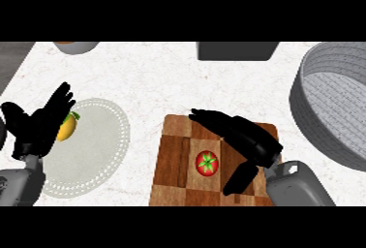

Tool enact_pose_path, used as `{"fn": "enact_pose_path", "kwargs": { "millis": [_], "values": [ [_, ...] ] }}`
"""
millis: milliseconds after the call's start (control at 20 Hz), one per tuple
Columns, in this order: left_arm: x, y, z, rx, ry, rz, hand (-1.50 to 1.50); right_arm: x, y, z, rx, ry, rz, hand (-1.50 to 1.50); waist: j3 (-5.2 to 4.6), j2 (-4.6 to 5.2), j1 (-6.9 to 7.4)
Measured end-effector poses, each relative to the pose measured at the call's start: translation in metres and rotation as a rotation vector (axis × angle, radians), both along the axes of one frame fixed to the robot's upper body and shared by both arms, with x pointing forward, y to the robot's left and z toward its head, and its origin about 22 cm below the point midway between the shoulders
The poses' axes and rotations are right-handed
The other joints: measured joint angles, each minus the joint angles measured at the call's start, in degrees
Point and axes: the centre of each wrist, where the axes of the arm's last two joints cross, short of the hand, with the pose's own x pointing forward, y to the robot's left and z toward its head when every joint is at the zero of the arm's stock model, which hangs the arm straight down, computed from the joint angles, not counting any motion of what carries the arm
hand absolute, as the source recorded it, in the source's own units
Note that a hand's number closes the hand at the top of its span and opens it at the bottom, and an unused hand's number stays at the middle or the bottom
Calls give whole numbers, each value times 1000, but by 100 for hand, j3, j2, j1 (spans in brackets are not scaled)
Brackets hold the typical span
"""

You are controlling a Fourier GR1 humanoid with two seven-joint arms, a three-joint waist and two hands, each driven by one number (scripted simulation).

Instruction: Pick the tomato from the cutting board and place it in the basket

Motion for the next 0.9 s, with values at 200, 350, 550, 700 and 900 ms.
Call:
{"fn": "enact_pose_path", "kwargs": {
  "millis": [200, 350, 550, 700, 900],
  "values": [
    [3, -1, 7, -4, 0, 3, 0, 6, 9, -20, -66, 20, 6, -150, 0, 0, -6],
    [4, -1, 7, 1, 3, 6, 0, 6, 14, -27, -107, 31, 11, -150, 0, -2, -14],
    [7, -5, 4, 5, 6, 7, 0, 10, 10, -42, -135, 33, 22, -150, 0, -2, -20],
    [5, -6, 2, 6, 6, 7, 0, 13, 10, -44, -137, 27, 27, -150, 0, -3, -21],
    [8, -3, 1, 6, 9, 3, 0, 10, 3, -42, -115, 37, 42, -150, -1, -4, -30]
  ]
}}
